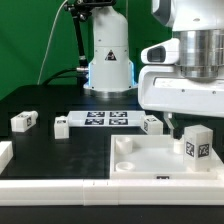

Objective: Assemble one leg

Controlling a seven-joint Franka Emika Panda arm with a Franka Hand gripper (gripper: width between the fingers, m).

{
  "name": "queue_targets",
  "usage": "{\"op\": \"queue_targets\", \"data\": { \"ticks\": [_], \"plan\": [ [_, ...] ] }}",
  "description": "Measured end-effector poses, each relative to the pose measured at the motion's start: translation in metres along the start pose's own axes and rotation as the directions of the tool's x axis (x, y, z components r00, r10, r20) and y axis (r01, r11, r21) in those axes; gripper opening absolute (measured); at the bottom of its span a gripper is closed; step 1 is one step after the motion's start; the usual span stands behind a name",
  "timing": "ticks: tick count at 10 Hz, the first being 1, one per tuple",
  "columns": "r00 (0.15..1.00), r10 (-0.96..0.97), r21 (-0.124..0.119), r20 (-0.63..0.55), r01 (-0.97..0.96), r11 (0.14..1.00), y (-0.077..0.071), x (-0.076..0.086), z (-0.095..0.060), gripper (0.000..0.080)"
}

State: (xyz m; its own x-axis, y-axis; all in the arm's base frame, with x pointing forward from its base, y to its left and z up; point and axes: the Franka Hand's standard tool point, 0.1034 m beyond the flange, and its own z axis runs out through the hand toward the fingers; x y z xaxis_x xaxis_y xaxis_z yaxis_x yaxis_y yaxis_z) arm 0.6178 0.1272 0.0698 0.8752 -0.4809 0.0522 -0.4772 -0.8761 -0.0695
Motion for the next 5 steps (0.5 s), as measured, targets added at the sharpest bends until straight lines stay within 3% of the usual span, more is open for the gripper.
{"op": "queue_targets", "data": {
  "ticks": [2,5],
  "plan": [
    [0.967,-0.255,-0.020,-0.007,0.255,0.967,0.0005,0.0004,-0.0001,0.0649],
    [0.871,-0.492,-0.027,-0.003,0.491,0.871,0.0038,0.0036,-0.0005,0.0649]
  ]
}}
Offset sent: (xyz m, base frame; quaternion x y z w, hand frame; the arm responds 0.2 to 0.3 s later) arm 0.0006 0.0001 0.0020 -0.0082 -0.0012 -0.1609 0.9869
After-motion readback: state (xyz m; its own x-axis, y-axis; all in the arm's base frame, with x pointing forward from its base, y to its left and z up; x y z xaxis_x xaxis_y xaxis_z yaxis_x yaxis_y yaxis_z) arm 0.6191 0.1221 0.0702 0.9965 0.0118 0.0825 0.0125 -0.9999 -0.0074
